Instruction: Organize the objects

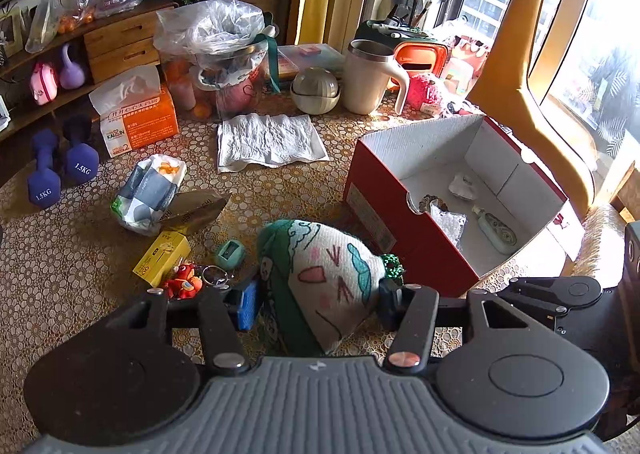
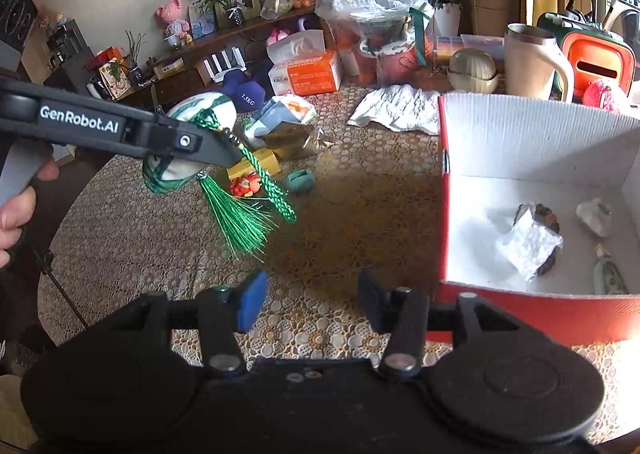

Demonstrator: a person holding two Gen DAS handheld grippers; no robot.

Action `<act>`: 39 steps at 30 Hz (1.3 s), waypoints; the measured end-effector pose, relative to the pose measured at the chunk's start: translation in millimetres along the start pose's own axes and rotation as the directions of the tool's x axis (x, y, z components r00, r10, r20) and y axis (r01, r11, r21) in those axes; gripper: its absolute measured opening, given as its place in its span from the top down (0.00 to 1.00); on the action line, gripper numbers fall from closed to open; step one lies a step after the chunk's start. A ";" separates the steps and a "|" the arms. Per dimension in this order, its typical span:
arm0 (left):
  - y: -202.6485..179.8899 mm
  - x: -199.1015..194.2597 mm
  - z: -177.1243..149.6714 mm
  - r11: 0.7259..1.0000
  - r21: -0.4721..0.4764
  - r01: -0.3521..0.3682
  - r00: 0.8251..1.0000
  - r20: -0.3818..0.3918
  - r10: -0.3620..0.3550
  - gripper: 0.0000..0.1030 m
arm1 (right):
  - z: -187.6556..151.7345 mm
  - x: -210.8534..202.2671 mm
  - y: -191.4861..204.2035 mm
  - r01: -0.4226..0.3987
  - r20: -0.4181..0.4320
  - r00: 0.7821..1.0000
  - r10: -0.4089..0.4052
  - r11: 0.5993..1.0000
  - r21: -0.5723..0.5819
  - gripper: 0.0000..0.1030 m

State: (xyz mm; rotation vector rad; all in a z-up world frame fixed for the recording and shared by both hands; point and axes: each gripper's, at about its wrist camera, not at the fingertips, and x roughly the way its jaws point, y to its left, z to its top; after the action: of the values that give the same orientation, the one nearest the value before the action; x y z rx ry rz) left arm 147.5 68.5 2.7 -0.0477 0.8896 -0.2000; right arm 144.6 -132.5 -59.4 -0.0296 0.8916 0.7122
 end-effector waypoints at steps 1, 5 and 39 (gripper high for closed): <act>2.9 -0.2 -1.6 1.000 0.000 -0.001 1.000 0.001 0.001 0.47 | -2.6 4.3 2.5 0.006 0.000 1.000 -0.006 1.000 0.007 0.35; 15.4 -0.4 -6.1 1.000 -0.005 -0.001 1.000 0.005 0.001 0.46 | -8.3 26.7 7.0 0.037 -0.032 0.999 -0.034 0.997 0.075 0.33; 55.8 1.2 -18.1 0.998 -0.065 0.011 1.000 0.018 -0.010 0.46 | 1.0 114.3 2.4 0.476 -0.211 0.878 -0.430 0.827 0.300 0.73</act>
State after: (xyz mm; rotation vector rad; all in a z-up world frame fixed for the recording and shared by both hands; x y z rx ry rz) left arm 142.8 123.8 -16.6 -0.1147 0.8786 -0.1796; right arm 191.6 -66.9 -140.4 0.0211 1.0803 0.0989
